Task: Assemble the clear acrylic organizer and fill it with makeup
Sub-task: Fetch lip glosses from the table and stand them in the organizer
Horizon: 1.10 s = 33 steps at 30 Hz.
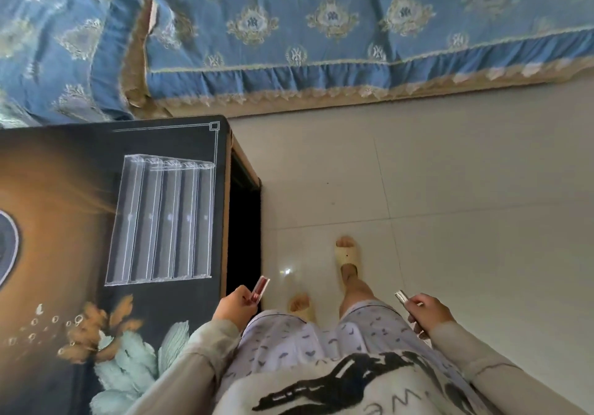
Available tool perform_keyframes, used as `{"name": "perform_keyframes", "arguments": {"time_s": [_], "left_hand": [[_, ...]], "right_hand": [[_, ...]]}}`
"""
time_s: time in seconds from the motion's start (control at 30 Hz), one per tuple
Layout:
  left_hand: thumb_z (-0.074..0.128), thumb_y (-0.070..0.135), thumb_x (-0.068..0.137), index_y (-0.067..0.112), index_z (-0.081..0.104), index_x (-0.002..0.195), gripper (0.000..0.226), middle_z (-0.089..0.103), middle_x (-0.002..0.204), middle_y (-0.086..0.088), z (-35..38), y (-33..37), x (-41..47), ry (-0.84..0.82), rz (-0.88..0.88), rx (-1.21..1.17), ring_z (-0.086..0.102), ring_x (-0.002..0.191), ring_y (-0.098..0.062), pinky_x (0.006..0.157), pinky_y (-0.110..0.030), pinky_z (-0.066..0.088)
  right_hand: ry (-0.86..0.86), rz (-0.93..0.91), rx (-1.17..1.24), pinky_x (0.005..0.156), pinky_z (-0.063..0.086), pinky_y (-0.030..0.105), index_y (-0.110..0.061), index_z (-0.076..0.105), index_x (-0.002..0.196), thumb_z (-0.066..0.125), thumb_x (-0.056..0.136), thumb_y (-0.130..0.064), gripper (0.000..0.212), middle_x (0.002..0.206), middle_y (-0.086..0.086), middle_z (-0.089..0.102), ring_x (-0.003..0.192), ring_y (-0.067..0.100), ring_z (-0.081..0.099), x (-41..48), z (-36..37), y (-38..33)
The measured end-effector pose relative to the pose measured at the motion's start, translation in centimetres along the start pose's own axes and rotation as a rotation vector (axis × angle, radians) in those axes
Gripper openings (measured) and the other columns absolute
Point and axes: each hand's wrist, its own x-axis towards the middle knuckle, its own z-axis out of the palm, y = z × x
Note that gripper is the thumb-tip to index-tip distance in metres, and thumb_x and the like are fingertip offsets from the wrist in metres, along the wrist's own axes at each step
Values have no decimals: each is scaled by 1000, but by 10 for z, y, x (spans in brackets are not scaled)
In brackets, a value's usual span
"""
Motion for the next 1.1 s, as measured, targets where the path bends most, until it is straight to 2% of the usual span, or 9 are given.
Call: {"name": "perform_keyframes", "arguments": {"time_s": [0.17, 0.3, 0.43, 0.53, 0.67, 0.77, 0.87, 0.97, 1.1], "left_hand": [[52, 20, 89, 26, 29, 60, 37, 67, 101, -15, 11, 17, -3, 7, -172, -119, 61, 102, -30, 69, -22, 33], [53, 15, 86, 25, 37, 66, 27, 61, 84, -8, 21, 41, -10, 30, -267, -250, 63, 93, -27, 67, -22, 35], [52, 16, 86, 27, 35, 62, 32, 55, 82, -4, 34, 66, -16, 83, -352, -380, 50, 78, -21, 69, -23, 35], [53, 18, 86, 28, 34, 60, 34, 52, 71, 1, 43, 76, -18, 91, -422, -462, 50, 80, -22, 69, -24, 35], [54, 14, 86, 23, 40, 66, 26, 65, 99, -13, 43, 81, -13, 57, -469, -577, 60, 98, -29, 76, -26, 40], [53, 15, 87, 24, 39, 67, 26, 63, 95, -11, 30, 81, -4, 92, -464, -625, 61, 104, -29, 75, -26, 40], [52, 15, 88, 27, 34, 61, 35, 66, 101, -14, 7, 74, 8, 165, -475, -677, 61, 102, -29, 75, -27, 42], [52, 16, 88, 25, 34, 60, 34, 61, 90, -13, -16, 58, 19, 222, -500, -762, 59, 91, -28, 70, -23, 35], [55, 20, 88, 19, 46, 75, 16, 66, 104, -13, -38, 37, 28, 234, -516, -852, 56, 89, -25, 73, -22, 35]], "right_hand": [[-66, -164, -247, 67, 39, 23, -3, 61, 108, 52, 92, -22, 26, 94, 17, 67, 73, 21, 53, 49, -52, -74], [-90, -248, -327, 49, 38, 22, -2, 61, 106, 53, 91, -16, 22, 62, 3, 56, 55, 21, 50, 79, -82, -130], [-108, -316, -423, 25, 30, 10, -7, 58, 93, 53, 89, -10, 7, 55, 2, 50, 42, 17, 41, 102, -98, -173], [-135, -366, -528, 25, 29, 9, -8, 55, 87, 53, 90, -11, 5, 55, 2, 50, 42, 16, 42, 116, -99, -202], [-162, -419, -664, 26, 29, 8, -10, 53, 85, 52, 90, -11, 5, 56, 1, 51, 42, 16, 42, 129, -90, -240], [-159, -432, -726, 26, 29, 9, -9, 55, 87, 52, 90, -12, 6, 55, 2, 51, 42, 17, 43, 133, -80, -267], [-164, -436, -840, 38, 36, 14, -7, 60, 93, 52, 91, -16, 13, 67, 7, 60, 47, 14, 52, 132, -66, -291], [-170, -426, -991, 64, 32, 22, -9, 58, 89, 51, 92, -23, 16, 104, 14, 67, 78, 18, 49, 128, -48, -316], [-155, -456, -1114, 74, 39, 26, -3, 63, 104, 50, 92, -20, 24, 118, 15, 65, 98, 24, 58, 121, -15, -351]]}}
